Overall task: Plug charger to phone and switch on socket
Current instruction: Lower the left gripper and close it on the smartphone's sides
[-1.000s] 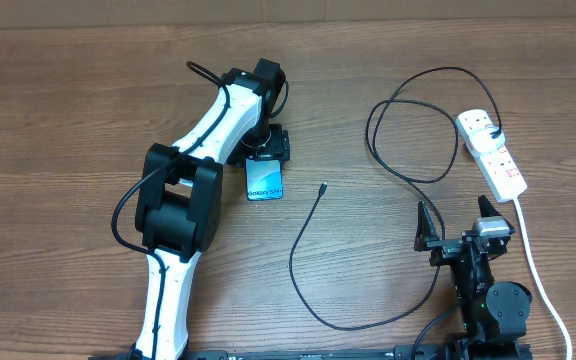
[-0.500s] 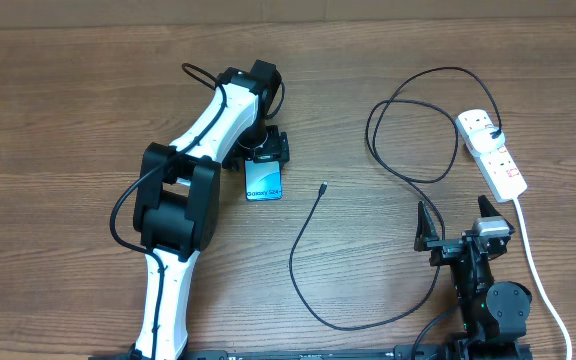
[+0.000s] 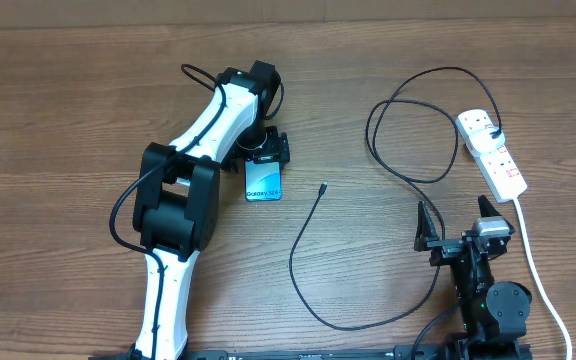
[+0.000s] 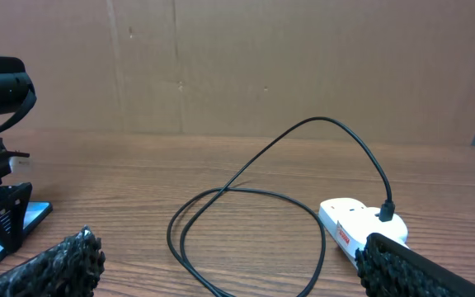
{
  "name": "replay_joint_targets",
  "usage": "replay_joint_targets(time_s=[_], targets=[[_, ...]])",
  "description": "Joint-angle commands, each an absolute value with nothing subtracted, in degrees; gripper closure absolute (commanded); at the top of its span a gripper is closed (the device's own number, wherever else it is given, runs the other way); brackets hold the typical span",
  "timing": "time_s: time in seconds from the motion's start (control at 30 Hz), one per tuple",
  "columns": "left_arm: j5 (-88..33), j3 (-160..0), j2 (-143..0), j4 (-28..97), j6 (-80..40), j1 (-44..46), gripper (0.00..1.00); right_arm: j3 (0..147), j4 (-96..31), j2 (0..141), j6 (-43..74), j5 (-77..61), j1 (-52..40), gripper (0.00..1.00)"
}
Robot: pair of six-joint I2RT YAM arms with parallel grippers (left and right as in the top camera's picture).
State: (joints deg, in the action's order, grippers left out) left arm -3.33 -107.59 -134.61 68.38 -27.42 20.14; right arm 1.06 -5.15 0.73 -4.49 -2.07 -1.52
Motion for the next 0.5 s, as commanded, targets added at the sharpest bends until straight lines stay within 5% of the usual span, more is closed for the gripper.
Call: replay_joint_targets(time_s=[0.0, 0.1, 0.47], targets=[[-4.71, -104.6, -138.45, 68.6, -26.76, 20.43, 0.07, 0.49, -4.82, 0.16, -4.75, -1.54, -1.32, 0.0], [-6.33, -104.6, -138.45, 68.51, -24.75, 20.73, 0.0, 0.49, -4.82, 0.16, -4.75, -1.54, -1.32, 0.0], [-6.76, -104.6, -138.45, 67.81, -22.83, 21.12, 0.0, 0.49, -4.82, 0.16, -4.75, -1.54, -1.32, 0.0]])
